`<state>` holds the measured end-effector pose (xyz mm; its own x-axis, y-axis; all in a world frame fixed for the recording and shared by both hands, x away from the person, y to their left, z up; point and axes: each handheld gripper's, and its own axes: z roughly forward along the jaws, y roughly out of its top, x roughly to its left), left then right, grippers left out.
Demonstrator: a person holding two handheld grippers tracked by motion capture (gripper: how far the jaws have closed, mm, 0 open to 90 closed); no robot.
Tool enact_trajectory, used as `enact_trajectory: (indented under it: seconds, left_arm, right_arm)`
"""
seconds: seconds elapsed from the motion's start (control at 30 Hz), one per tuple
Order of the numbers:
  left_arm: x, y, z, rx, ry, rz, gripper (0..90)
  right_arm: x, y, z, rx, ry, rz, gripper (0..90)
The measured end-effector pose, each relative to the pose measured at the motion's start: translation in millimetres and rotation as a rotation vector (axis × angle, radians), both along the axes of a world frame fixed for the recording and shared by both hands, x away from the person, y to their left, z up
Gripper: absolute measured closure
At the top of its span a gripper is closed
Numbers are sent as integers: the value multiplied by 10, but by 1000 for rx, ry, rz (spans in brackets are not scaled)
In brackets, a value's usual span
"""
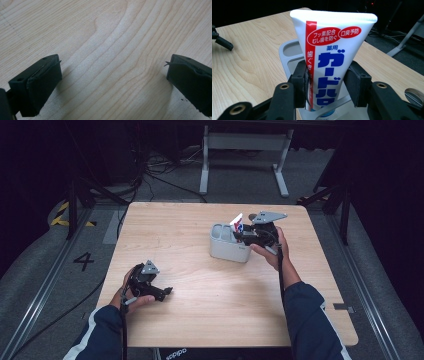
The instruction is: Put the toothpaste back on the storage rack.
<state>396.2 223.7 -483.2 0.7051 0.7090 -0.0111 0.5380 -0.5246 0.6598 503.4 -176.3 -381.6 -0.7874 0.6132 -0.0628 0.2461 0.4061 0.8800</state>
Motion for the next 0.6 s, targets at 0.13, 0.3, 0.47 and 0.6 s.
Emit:
enact_trajectory:
  seconds: [0.13, 0.3, 0.47, 0.6]
  left_arm:
    - [0, 0, 0, 0, 0, 0, 2]
    - [-1, 0, 0, 0, 0, 0, 2]
    - [0, 0, 0, 0, 0, 0, 2]
    - [-1, -1, -1, -1, 0, 1, 2]
  right_arm:
    - [-14, -8, 4, -5, 3, 6, 568]
    - [-24, -6, 5, -10, 2, 5, 560]
    - [-38, 10, 0, -15, 4, 10, 551]
    - [-49, 19, -11, -15, 2, 15, 562]
